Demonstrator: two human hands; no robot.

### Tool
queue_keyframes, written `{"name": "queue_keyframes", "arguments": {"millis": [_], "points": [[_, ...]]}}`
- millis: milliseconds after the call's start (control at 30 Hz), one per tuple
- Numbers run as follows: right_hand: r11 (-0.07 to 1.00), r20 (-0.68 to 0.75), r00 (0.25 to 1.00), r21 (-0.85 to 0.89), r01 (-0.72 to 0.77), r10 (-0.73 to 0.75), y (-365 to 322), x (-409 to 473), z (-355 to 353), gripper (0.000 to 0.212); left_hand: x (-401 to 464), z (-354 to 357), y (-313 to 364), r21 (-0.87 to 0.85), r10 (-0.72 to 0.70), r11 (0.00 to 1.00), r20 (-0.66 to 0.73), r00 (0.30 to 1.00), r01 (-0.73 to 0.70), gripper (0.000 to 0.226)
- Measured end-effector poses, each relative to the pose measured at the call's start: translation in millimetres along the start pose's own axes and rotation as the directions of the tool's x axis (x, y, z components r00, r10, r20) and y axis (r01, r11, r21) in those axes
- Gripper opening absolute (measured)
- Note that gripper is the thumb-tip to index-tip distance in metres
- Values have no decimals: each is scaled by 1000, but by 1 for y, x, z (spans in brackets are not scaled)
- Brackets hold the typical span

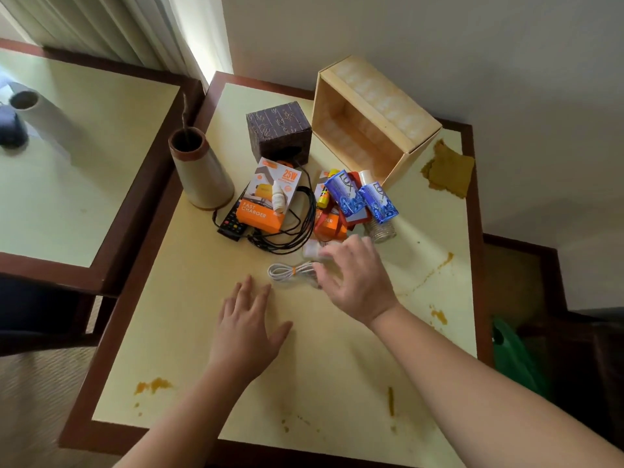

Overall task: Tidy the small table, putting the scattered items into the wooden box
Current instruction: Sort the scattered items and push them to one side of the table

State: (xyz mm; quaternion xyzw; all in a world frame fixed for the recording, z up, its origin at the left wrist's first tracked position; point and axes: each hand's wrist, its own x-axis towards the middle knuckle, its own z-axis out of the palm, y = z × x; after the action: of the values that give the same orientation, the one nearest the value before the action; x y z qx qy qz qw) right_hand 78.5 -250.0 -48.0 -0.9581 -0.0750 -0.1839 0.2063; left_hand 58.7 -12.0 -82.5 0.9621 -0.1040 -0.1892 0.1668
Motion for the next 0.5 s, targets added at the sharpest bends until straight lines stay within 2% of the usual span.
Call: {"name": "queue_keyframes", "arguments": {"millis": [33,100,200,333,433,500], "points": [[998,-103,993,3,-63,63,13,-2,-16,31,1,5,4,4,-9,1000,-24,1000,9,90],[969,-278,928,47,-243,246,52,-1,-44,44,1,14,10,-2,-39,999,-67,997,39,97],[890,-361,823,44,-454,438,121,19,-67,48,-1,27,14,-15,-68,998,-104,992,67,102],[694,-202,684,-33,-720,701,218,71,-58,50,0,35,10,-1,-78,997,-103,992,78,103],[646,-59,661,-165,-746,748,275,105,-49,61,0,37,10,17,-74,997,-109,991,76,103],[629,92,632,-281,-725,770,302,115,-40,62,0,37,11,17,-81,996,-103,991,83,103]]}}
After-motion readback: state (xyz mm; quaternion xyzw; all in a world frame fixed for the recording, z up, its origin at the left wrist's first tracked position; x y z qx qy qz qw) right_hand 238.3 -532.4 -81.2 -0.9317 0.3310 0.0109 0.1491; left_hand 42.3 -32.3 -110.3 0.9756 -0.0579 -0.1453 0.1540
